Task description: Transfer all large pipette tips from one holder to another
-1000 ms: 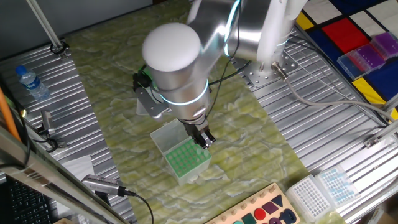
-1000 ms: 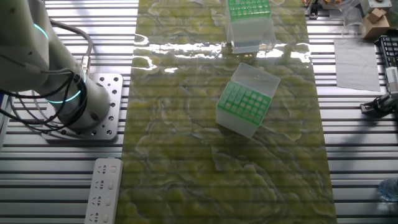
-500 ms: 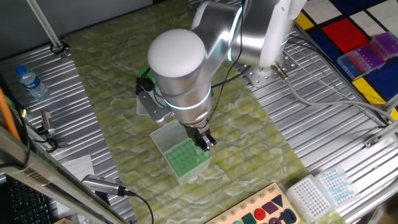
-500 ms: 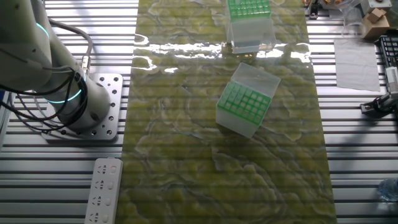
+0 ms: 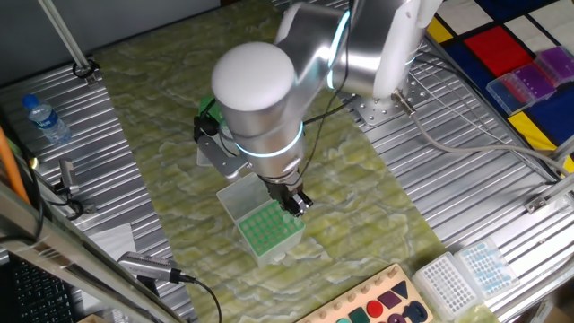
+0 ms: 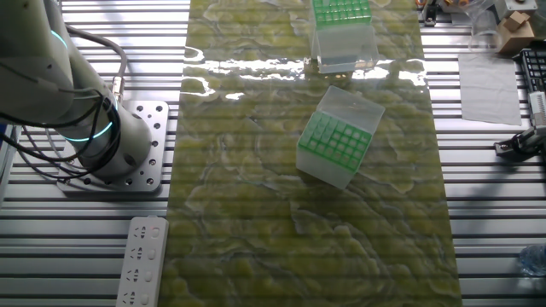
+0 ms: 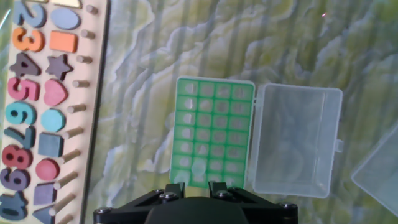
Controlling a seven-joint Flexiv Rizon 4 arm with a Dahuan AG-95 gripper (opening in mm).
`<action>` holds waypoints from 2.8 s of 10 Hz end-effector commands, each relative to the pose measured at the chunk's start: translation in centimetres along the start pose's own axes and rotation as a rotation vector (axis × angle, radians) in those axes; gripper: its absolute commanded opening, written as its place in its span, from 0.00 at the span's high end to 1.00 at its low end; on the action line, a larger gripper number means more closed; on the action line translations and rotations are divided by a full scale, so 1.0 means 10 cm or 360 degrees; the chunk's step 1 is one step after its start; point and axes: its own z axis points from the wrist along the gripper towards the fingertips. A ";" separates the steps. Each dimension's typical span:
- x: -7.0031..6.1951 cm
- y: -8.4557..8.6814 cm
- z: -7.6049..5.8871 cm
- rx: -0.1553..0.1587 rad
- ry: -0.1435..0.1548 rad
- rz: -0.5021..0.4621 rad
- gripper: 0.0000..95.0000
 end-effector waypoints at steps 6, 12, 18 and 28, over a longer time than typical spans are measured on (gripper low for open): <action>-0.09 -0.02 0.13 0.0024 -0.0063 0.0100 0.80; -0.17 0.01 0.32 0.0042 -0.0105 0.0106 0.60; -0.18 -0.02 0.42 0.0058 -0.0113 0.0087 0.80; -0.17 -0.03 0.41 0.0069 -0.0101 0.0038 1.00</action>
